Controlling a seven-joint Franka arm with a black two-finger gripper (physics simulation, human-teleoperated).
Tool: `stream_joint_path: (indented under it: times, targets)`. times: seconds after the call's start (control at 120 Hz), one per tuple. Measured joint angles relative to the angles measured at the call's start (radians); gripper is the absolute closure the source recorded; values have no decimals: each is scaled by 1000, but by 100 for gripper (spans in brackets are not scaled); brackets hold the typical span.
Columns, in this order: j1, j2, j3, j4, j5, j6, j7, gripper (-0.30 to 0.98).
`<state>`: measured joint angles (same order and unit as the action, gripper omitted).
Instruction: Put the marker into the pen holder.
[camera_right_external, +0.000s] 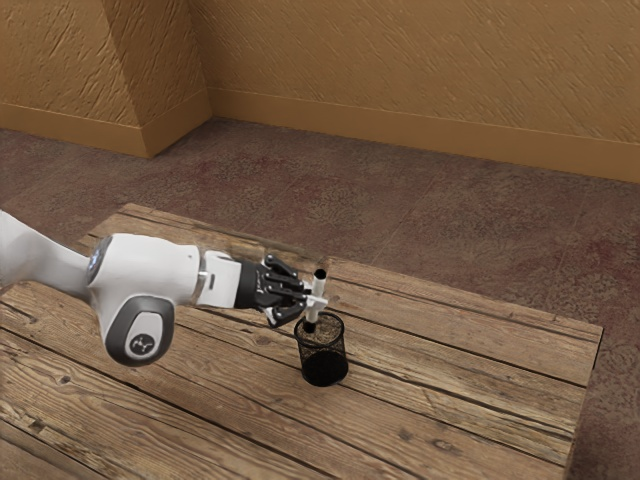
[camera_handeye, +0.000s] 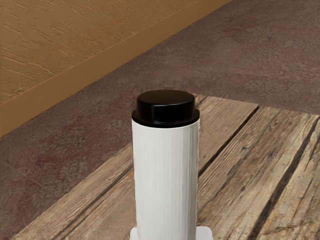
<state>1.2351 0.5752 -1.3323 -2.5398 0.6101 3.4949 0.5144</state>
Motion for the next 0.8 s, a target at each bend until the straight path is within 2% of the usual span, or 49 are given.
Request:
stream_joint_path:
  times: [0.358,0.533,0.733,0.8]
  targets:
    - [-187,7,173,63,-1,3,-9,79]
    - [-227,84,230,76,-1,4,-12,79]
    - [-220,120,240,79,0,4,-18,79]
    - [-217,121,241,79,1,3,-21,72]
